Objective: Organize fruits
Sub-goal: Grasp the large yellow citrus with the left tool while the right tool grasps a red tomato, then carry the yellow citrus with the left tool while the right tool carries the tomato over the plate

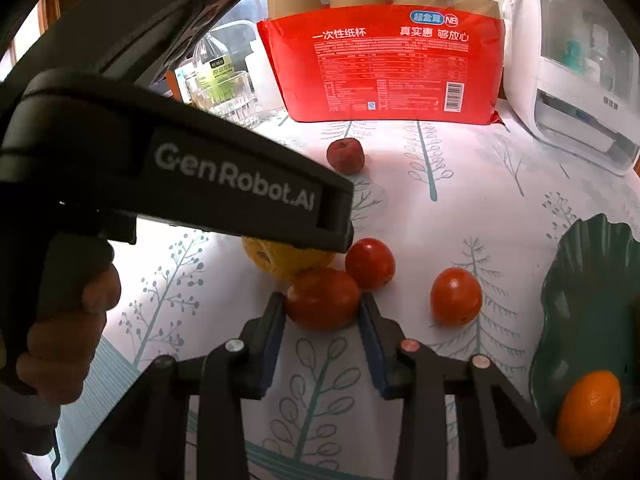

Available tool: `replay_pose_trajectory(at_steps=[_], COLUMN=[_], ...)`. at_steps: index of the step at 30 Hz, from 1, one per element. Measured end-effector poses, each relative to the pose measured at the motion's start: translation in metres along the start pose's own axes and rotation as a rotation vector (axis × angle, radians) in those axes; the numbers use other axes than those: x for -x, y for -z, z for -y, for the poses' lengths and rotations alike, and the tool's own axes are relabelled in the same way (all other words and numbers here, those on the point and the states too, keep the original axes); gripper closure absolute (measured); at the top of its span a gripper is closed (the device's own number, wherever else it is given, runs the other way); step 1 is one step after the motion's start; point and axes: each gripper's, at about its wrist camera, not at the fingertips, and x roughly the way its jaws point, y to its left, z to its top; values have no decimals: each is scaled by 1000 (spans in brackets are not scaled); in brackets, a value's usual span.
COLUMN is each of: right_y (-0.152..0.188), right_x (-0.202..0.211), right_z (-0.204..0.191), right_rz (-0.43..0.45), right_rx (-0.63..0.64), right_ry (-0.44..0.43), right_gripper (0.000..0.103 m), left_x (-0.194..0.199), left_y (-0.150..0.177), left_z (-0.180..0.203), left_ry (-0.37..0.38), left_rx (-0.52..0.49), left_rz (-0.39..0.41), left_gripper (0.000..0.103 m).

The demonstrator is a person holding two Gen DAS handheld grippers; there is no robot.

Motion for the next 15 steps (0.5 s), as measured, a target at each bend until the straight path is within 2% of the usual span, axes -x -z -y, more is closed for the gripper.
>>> replay_pose_trajectory(at_steps=[15], right_y=[5], right_x=[18], right_z=[1], right_rz=[-11], right_rx=[-16], right_ry=[-7], right_gripper=[66], left_x=[7], left_y=[10], left_z=[-6], left_ry=[5], left_rx=[20], left_rz=[32], left_gripper=[51])
